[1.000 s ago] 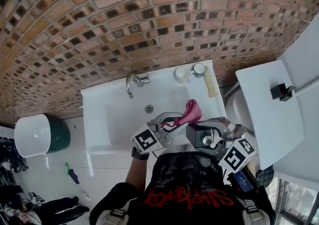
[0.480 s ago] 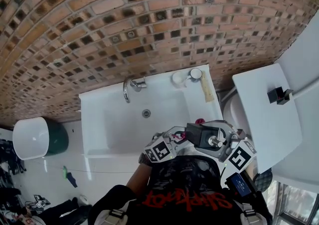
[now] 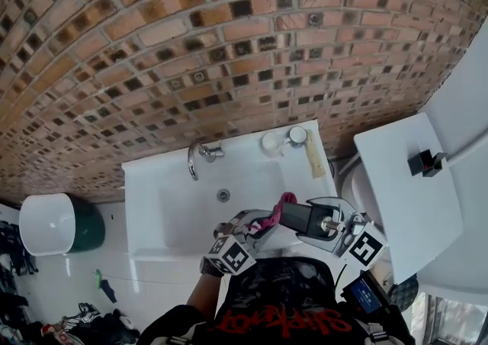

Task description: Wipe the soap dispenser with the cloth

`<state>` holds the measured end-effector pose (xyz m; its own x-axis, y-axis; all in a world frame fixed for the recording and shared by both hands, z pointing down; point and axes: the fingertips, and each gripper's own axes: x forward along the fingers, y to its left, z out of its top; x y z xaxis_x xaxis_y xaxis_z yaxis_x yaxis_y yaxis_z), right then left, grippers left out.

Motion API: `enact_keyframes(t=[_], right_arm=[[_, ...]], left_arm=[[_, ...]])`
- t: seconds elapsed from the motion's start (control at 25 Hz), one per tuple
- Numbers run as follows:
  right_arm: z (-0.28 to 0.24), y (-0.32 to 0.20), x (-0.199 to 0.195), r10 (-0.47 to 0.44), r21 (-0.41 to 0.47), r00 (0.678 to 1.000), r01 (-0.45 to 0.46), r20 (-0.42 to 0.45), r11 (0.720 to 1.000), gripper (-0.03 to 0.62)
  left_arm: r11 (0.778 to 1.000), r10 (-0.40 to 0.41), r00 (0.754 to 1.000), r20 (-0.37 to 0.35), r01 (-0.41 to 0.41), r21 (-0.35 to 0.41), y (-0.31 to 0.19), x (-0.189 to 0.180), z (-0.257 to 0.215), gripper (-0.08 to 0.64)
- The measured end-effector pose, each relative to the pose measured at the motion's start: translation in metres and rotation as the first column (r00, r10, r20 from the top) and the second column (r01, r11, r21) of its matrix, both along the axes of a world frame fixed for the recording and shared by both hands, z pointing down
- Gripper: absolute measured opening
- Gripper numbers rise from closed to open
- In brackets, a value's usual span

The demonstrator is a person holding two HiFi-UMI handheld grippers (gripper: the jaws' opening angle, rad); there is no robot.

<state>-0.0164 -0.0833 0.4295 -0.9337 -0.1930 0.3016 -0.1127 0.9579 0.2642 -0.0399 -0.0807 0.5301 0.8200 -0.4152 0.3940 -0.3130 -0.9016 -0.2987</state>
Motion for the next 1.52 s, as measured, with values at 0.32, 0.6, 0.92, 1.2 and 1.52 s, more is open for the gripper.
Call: enact_keyframes(t=[0.32,0.6,0.92,1.2,1.52], right_arm=[[0.089,-0.033,0.004,0.07,-0.042,0.955,-0.086,-0.289,0.995,0.304],[0.181,-0.107,0.012,0.135,-0.097,0.908,-0.187,-0.397,0.978,0.305],[0.296,-0.199,0.017,0.289,-0.222,0.847,-0.417,-0.446,0.881,0.304],[0.357,-0.244,0.004,0.334,-0.211,0.796,-0.489,-0.505,0.846,0.305],[0.369,-0.255,0.007,0.427,-0.288,0.767,-0.597,-0.48,0.748,0.332]], left_arm=[[0.98,-0.195,0.981,-0.007,0.195,-0.037,-0.004,-0.048,-0.009,0.049],[0.946,-0.321,0.947,-0.001,0.32,-0.042,-0.006,-0.071,-0.003,0.049],[0.879,-0.475,0.879,-0.036,0.473,-0.056,-0.003,-0.103,-0.008,0.049],[0.834,-0.549,0.836,-0.024,0.545,-0.081,-0.004,-0.113,-0.005,0.048],[0.845,-0.534,0.843,-0.064,0.529,-0.081,-0.013,-0.107,-0.01,0.049]])
